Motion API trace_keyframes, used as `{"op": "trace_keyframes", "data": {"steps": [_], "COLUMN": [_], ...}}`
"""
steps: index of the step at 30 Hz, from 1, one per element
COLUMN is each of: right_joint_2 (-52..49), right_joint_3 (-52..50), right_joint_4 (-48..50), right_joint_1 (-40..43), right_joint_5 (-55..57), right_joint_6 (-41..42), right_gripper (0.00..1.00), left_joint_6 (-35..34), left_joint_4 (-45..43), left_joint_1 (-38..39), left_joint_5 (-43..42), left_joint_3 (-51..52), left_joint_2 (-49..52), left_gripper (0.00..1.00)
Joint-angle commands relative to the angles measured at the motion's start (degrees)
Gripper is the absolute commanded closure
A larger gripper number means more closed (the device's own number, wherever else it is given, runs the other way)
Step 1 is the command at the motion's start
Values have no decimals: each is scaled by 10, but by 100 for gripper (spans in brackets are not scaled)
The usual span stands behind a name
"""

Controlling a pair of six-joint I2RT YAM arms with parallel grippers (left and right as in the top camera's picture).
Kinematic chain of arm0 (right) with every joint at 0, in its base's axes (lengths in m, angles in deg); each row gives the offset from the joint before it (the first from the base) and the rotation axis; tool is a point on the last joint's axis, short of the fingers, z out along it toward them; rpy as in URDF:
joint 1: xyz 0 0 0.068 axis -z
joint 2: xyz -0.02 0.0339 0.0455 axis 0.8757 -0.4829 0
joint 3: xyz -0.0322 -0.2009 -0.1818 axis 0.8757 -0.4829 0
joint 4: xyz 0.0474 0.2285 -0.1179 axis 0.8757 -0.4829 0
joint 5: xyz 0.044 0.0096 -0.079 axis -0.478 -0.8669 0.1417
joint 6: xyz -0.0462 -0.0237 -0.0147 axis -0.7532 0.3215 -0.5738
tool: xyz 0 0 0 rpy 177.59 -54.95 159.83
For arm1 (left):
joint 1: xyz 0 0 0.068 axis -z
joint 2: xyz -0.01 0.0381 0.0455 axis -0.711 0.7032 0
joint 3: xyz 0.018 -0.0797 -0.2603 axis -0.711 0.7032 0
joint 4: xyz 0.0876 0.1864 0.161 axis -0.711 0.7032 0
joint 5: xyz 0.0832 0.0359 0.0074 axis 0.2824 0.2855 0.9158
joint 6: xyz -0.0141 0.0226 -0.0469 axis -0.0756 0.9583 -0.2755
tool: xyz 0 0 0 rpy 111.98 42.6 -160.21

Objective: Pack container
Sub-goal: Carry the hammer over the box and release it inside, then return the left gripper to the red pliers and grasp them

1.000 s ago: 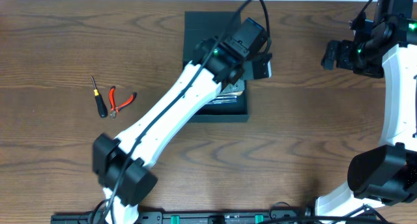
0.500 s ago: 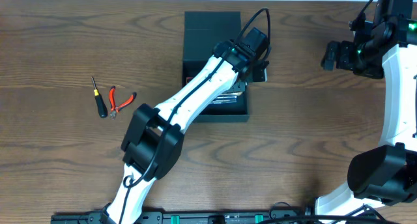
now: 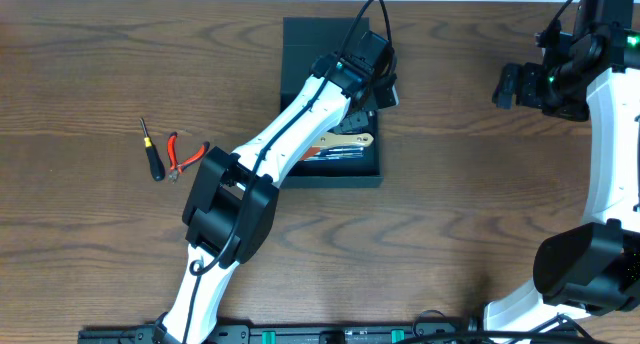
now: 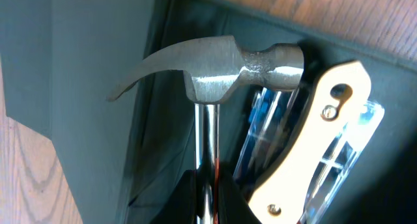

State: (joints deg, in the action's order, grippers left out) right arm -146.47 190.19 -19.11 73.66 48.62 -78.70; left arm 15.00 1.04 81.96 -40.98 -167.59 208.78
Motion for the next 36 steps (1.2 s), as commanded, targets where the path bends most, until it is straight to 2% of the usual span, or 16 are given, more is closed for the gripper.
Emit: {"op": "trace_keyframes", "data": {"steps": [1, 16, 21, 23, 29, 33, 36], "right_joint_2": [3, 3, 3, 3, 3, 3, 3], "right_joint_3": [5, 5, 5, 5, 5, 5, 5], "right_joint_4": [0, 0, -1, 0, 0, -3, -4], "right_joint_1": [0, 0, 0, 0, 0, 0, 0], "right_joint_5": [-3, -3, -3, -3, -3, -3, -3], "right_joint_6": [10, 10, 10, 10, 10, 10, 10], "right_gripper": [1, 1, 1, 1, 1, 1, 1], "left_joint_6": [-24, -28, -28, -30, -117, -180, -210], "left_joint_4": [-4, -1, 15, 23, 24, 26, 39], "left_joint_1": [0, -5, -3, -2, -4, -8, -23], "left_joint_5": [-17, -23, -22, -21, 27, 96, 109], "left_joint_3": [-3, -3, -3, -3, -12, -15, -15], "left_joint_2": [4, 4, 3, 0, -37, -97, -159], "left_gripper": [94, 94, 83, 65, 64, 64, 63]}}
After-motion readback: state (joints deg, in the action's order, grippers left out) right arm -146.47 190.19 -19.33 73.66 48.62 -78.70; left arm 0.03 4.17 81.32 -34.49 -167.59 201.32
